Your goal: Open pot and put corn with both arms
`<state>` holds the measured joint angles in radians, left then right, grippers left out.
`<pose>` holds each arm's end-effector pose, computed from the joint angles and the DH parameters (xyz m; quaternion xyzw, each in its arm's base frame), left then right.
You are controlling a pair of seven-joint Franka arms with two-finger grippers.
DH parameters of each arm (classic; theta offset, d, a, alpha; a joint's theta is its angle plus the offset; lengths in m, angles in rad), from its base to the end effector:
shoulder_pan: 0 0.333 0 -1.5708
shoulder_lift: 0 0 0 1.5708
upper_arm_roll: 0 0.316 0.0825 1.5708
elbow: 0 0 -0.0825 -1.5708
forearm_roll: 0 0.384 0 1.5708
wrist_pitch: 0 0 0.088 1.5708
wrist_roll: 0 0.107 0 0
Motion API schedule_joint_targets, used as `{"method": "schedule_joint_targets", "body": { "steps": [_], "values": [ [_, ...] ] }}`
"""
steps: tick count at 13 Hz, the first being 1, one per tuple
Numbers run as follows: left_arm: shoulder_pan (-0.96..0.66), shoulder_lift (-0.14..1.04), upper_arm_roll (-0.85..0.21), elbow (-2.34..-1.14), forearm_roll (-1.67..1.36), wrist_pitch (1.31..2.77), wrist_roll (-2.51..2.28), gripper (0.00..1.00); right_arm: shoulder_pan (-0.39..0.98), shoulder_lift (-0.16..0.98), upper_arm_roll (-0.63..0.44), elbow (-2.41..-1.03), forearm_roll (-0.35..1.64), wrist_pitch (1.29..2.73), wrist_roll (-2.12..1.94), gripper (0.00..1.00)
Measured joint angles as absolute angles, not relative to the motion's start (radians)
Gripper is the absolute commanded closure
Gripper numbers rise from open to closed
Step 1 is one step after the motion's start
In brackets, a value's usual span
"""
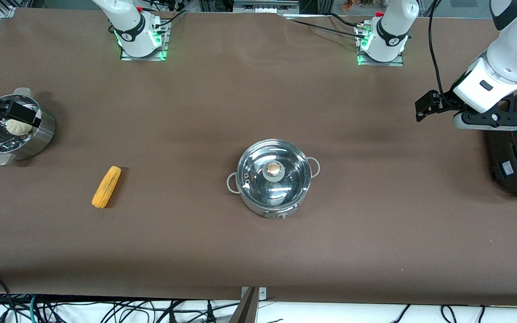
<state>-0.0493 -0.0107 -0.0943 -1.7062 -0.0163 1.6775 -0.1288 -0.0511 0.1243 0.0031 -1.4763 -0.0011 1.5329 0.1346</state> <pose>0.5505 -0.0814 0.5754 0.9999 -0.0065 -0.0100 0.0063 0.5872 -0.0284 0.5946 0.9953 -0.0911 -0.0338 0.0018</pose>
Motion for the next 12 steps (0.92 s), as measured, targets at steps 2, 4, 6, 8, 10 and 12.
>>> {"method": "schedule_joint_targets", "body": {
  "steps": [2,4,6,8,10,12],
  "values": [
    [-0.049,-0.011,-0.094,-1.706,-0.016,1.677,-0.129,0.00,-0.051,0.124,0.003,-1.476,-0.001,1.533,0.135,0.00],
    [-0.049,-0.011,-0.094,-1.706,-0.016,1.677,-0.129,0.00,-0.051,0.124,0.003,-1.476,-0.001,1.533,0.135,0.00],
    [-0.049,-0.011,-0.094,-1.706,-0.016,1.677,-0.129,0.00,-0.051,0.124,0.003,-1.476,-0.001,1.533,0.135,0.00],
    [-0.050,-0.010,-0.096,-1.706,-0.016,1.677,-0.129,0.00,-0.051,0.124,0.003,-1.476,-0.001,1.533,0.135,0.00],
    [-0.053,-0.006,-0.106,-1.706,-0.016,1.668,-0.129,0.00,-0.051,0.124,0.003,-1.476,-0.001,1.533,0.135,0.00],
    [-0.059,0.014,-0.145,-1.706,-0.017,1.664,-0.127,0.00,-0.051,0.124,0.003,-1.476,-0.001,1.533,0.135,0.00]
  ]
}}
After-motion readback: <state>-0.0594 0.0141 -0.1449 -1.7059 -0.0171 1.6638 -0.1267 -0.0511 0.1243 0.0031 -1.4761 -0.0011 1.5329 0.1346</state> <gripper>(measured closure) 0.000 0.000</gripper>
